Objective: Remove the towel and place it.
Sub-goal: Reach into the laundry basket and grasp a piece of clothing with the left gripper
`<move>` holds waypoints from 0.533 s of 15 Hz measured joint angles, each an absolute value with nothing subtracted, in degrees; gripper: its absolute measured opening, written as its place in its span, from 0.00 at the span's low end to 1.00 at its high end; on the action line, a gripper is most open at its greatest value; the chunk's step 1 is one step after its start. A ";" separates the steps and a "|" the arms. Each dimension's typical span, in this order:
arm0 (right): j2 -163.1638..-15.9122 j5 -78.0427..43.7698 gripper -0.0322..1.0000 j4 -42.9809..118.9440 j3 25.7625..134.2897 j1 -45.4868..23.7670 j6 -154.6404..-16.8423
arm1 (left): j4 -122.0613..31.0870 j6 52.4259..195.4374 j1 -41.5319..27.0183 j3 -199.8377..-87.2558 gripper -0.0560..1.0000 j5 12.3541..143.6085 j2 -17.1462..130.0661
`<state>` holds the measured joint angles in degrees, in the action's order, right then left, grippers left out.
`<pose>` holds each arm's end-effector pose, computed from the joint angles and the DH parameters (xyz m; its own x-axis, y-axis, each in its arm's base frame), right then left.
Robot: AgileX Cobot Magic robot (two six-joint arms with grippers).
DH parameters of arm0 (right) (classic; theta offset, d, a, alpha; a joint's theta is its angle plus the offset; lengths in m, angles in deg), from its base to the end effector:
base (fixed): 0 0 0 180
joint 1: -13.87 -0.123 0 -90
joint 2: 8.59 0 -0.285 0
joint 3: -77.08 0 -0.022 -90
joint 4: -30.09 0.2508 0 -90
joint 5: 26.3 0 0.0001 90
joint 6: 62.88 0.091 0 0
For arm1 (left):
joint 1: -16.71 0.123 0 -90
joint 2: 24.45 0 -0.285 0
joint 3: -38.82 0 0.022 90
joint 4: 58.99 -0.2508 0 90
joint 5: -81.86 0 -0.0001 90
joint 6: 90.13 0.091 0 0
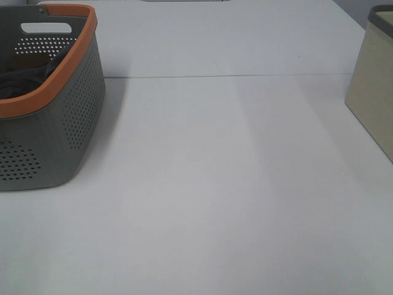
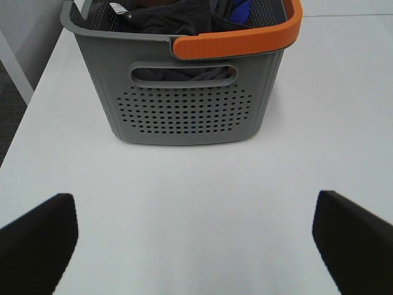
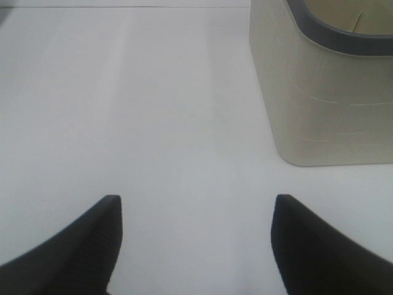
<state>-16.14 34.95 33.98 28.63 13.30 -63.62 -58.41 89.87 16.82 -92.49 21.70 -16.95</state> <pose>-0.0062 0.0054 0.2773 -0.4581 0.0152 -0.8888 -0.0538 0.9975 0.0448 -0.0049 -0.0008 0.2776 -0.4439 -0.0059 -0.8961 0.0037 1.0000 -0.0084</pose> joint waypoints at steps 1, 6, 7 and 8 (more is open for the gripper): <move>-16.14 34.95 0.63 33.98 28.63 13.30 -63.62 | -58.41 89.87 16.82 -92.49 0.98 21.70 -16.95; -16.14 34.95 0.63 33.98 28.63 13.30 -63.62 | -58.41 89.87 16.82 -92.49 0.98 21.70 -16.95; -16.14 34.95 0.63 33.98 28.63 13.30 -63.62 | -58.41 89.87 16.82 -92.49 0.98 21.70 -16.95; -16.14 34.95 0.63 33.98 28.63 13.30 -63.62 | -58.41 89.87 16.82 -92.49 0.98 21.70 -16.95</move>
